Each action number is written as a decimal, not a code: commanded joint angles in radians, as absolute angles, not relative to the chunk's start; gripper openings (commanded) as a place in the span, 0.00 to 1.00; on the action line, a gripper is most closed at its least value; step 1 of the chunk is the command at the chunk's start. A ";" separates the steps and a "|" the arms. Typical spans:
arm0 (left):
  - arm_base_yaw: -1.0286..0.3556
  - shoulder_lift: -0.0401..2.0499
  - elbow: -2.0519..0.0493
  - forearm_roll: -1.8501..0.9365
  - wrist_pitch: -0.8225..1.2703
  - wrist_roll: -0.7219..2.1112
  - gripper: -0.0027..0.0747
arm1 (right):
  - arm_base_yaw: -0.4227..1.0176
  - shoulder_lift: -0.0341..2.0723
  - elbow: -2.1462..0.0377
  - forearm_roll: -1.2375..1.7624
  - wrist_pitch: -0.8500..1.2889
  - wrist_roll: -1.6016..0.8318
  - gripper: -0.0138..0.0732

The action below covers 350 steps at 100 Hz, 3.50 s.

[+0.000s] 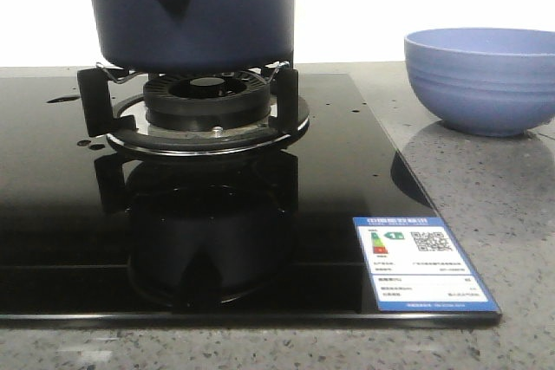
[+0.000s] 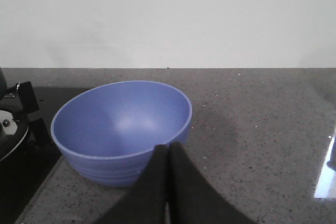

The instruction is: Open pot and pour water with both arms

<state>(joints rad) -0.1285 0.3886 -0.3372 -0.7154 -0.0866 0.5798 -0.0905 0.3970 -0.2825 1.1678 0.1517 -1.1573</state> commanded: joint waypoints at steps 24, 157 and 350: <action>-0.125 0.355 -0.295 -0.444 -0.144 0.333 0.01 | -0.098 0.400 -0.311 1.182 0.119 -1.165 0.09; 0.059 -0.032 0.034 -0.060 -0.074 -0.058 0.01 | -0.098 0.400 -0.311 1.182 0.119 -1.165 0.09; 0.059 -0.032 0.034 -0.060 -0.074 -0.058 0.01 | -0.098 -0.027 0.034 -0.113 0.104 0.136 0.09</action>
<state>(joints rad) 0.0569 -0.0037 -0.0010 -0.0603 0.0000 -0.0486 -0.0905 -0.0105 0.0078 -0.0923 0.1746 0.1310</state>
